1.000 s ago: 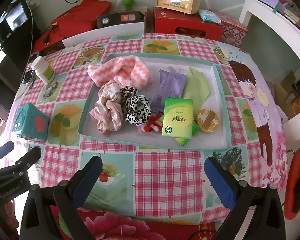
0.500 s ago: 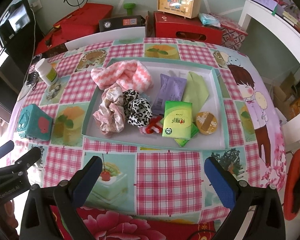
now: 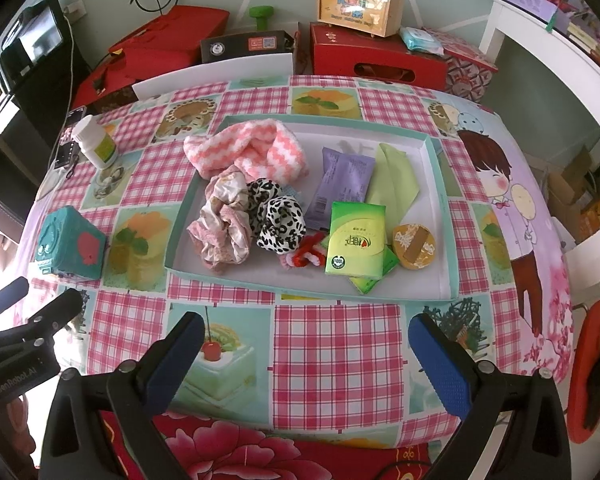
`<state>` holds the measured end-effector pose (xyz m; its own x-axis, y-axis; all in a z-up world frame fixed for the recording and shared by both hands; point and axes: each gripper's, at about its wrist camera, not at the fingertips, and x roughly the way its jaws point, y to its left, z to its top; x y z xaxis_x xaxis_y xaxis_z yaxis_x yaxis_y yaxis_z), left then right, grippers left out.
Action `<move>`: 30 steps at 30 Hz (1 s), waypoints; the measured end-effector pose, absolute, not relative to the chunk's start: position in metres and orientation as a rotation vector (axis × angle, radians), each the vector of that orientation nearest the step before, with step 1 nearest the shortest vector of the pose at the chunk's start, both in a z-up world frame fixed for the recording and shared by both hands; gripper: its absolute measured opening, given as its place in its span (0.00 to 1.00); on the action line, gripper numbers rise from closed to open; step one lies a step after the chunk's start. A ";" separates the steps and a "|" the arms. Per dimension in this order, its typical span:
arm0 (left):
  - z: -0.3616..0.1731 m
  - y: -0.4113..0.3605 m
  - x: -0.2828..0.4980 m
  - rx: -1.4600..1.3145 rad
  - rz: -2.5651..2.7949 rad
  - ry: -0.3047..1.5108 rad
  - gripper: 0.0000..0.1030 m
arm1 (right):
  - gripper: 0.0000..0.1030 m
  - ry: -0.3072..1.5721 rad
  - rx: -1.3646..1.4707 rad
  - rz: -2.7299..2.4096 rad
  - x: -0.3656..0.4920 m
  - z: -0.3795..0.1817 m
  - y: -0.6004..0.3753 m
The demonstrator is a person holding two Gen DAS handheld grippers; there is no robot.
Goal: Organize soft objects
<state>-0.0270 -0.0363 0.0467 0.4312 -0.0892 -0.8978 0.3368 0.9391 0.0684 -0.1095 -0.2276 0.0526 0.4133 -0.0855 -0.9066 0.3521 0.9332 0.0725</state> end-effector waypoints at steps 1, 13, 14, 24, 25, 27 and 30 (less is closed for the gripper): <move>0.047 -0.036 -0.027 0.252 -0.268 1.096 0.95 | 1.00 1.114 0.268 -0.280 -0.110 0.053 -0.228; 0.047 -0.036 -0.027 0.248 -0.270 1.096 0.95 | 1.00 1.113 0.266 -0.279 -0.109 0.053 -0.227; 0.047 -0.036 -0.027 0.249 -0.269 1.096 0.95 | 1.00 1.113 0.266 -0.280 -0.109 0.053 -0.227; 0.047 -0.036 -0.027 0.252 -0.263 1.098 0.95 | 1.00 1.116 0.265 -0.278 -0.109 0.053 -0.227; 0.047 -0.036 -0.027 0.251 -0.264 1.098 0.95 | 1.00 1.116 0.265 -0.279 -0.109 0.053 -0.227; 0.047 -0.036 -0.027 0.251 -0.263 1.099 0.95 | 1.00 1.117 0.266 -0.279 -0.109 0.053 -0.227; 0.047 -0.036 -0.027 0.250 -0.262 1.099 0.95 | 1.00 1.117 0.265 -0.279 -0.109 0.052 -0.227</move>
<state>-0.0269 -0.0364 0.0473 0.4299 -0.0849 -0.8989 0.3305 0.9413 0.0691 -0.1091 -0.2272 0.0521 0.4113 -0.0865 -0.9074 0.3499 0.9342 0.0695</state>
